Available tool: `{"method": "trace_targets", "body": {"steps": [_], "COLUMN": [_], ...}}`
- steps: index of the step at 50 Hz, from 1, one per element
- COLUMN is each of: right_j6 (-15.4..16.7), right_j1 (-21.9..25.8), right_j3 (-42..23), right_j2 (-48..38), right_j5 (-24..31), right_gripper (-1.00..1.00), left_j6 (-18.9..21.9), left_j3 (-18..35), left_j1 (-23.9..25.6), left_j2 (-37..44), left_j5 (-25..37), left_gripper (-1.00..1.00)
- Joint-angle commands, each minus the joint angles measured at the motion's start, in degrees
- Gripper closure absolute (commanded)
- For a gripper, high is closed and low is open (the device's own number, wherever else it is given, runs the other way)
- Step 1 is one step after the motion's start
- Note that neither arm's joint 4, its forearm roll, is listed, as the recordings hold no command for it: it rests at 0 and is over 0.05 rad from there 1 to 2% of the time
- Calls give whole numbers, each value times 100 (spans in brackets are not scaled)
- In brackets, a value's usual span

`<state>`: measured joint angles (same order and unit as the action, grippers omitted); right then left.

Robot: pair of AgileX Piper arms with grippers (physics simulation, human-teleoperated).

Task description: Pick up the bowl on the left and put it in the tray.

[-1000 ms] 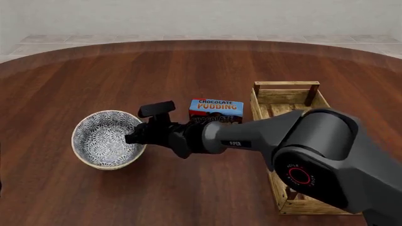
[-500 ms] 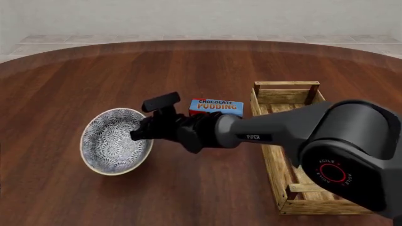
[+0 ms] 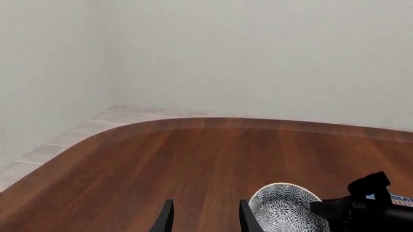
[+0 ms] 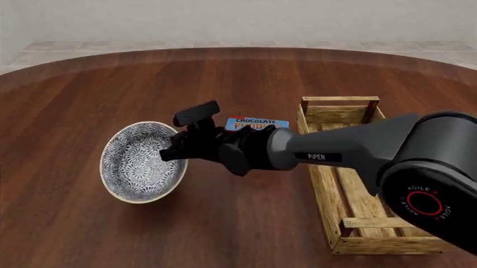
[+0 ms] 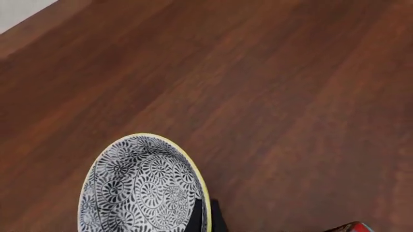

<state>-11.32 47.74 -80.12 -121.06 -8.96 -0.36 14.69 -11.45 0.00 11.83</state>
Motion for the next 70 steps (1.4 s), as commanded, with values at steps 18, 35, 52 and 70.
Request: {"method": "trace_targets", "body": {"steps": [18,35,52,70], "right_j6": [-22,-87,-224,-445], "right_j1": [-347,-339,-359,-570], "right_j3": [363,612,732,876], "right_j2": [765,1309,1731,2119], "right_j5": [74,151,230,308], "right_gripper": [100,100,100,100], "left_j6": [30,102,99,112], "left_j3": [227,132,144,143], "left_j1": [52,146,188,260], "left_j2": [0,0,0,0], "left_j5": [144,37,61,47], "left_gripper": [-100,-100,-100,-100]}}
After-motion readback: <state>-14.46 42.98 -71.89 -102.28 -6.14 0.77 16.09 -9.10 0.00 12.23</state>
